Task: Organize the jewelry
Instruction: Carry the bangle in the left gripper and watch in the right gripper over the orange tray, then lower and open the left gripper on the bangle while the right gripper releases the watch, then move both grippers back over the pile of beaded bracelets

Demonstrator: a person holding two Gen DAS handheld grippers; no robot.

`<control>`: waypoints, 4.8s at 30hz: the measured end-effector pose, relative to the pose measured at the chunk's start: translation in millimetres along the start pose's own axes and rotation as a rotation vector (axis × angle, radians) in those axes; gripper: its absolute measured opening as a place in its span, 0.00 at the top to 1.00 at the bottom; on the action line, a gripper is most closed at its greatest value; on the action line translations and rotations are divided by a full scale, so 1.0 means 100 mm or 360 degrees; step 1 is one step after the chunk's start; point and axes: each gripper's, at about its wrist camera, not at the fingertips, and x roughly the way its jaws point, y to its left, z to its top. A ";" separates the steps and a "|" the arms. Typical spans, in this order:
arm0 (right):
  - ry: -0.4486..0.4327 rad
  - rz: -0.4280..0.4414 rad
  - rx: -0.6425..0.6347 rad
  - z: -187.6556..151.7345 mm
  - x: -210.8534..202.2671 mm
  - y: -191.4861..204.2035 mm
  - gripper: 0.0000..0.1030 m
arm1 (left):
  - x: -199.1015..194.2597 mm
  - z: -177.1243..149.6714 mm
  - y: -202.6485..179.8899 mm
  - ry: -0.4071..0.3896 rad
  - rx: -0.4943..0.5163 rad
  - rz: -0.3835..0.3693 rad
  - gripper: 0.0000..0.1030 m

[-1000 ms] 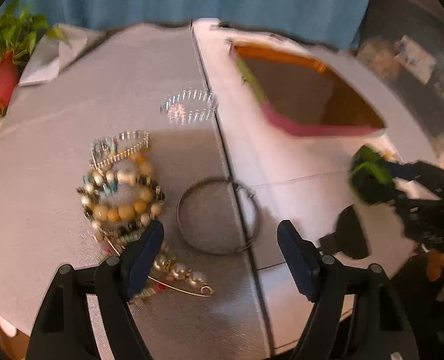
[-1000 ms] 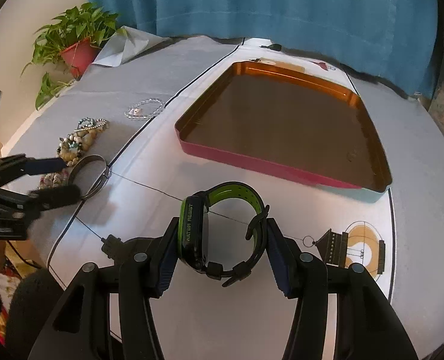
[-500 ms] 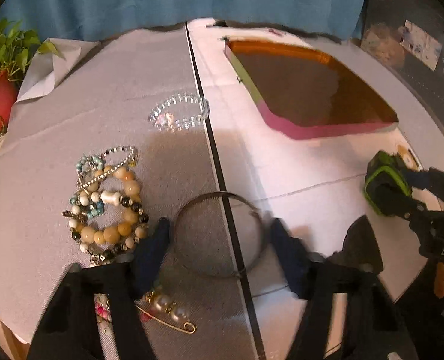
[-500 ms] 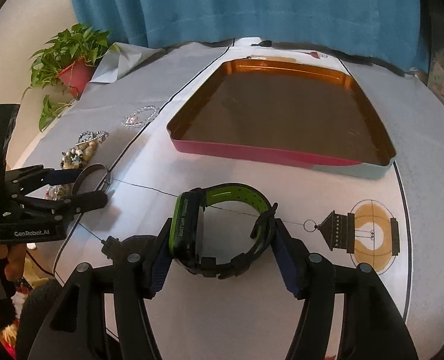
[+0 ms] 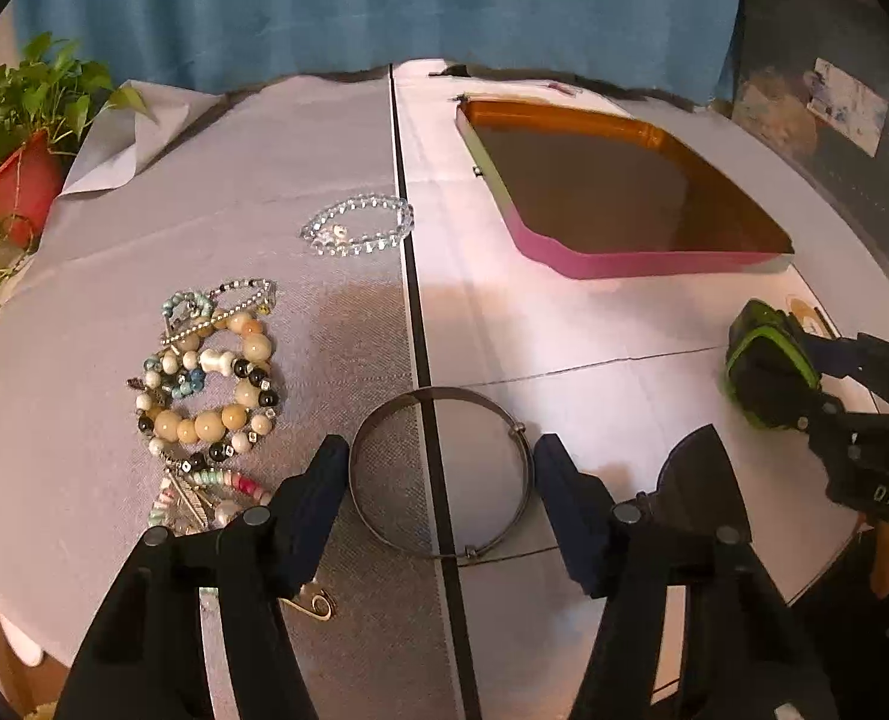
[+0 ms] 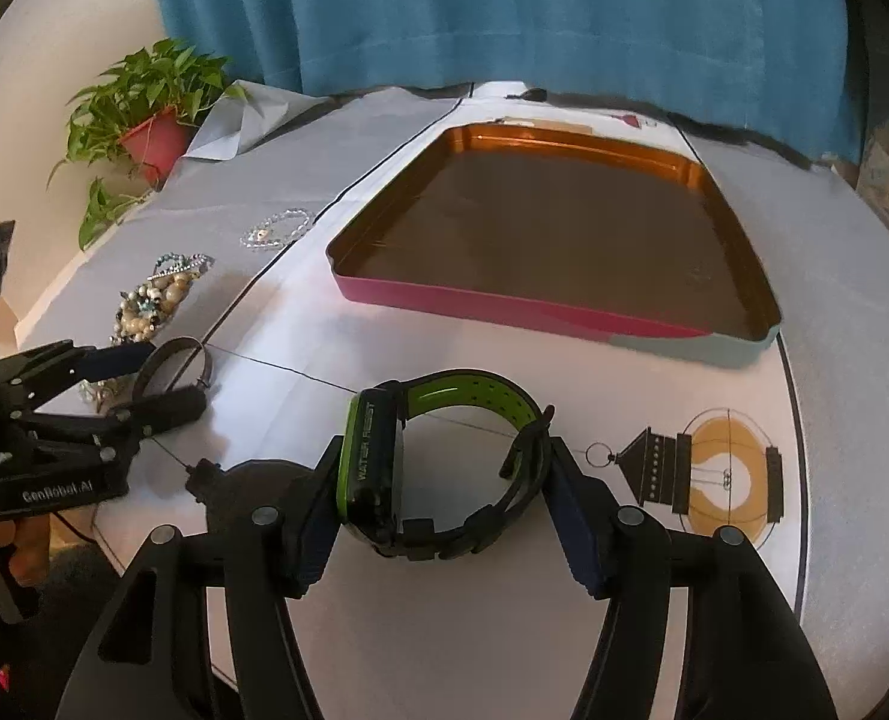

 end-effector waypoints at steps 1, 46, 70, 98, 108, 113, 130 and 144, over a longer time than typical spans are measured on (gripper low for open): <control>-0.0001 0.0004 0.0021 0.00 -0.01 -0.02 0.45 | 0.00 0.01 0.00 0.0015 -0.0013 -0.0007 0.43; -0.0470 -0.0051 0.0183 0.39 -2.69 -0.07 0.50 | -2.28 0.67 -1.40 -0.0494 -0.0067 -0.0110 0.43; -0.0208 -0.0051 0.0295 0.78 -0.91 -0.92 0.50 | -0.63 1.38 -1.37 -0.0426 -0.0006 -0.0080 0.42; -0.0024 -0.0001 0.0227 1.20 0.66 -1.14 0.50 | 1.07 1.67 -0.98 -0.0027 -0.0112 -0.0034 0.42; 0.0004 -0.0034 0.0199 1.13 0.71 -1.12 0.47 | 1.12 1.64 -0.97 0.0010 -0.0112 -0.0040 0.34; -0.0013 0.0008 0.0285 1.11 0.68 -1.20 0.38 | 1.05 1.62 -0.99 -0.0061 -0.0100 0.0109 0.11; -0.0179 0.0029 0.0210 0.94 -0.05 -1.02 0.02 | 0.44 1.39 -0.94 -0.0163 -0.0199 0.0101 0.04; -0.0523 -0.0252 -0.0074 -0.20 -1.71 -0.26 0.01 | -1.02 0.17 -1.42 -0.0329 0.0069 0.0090 0.04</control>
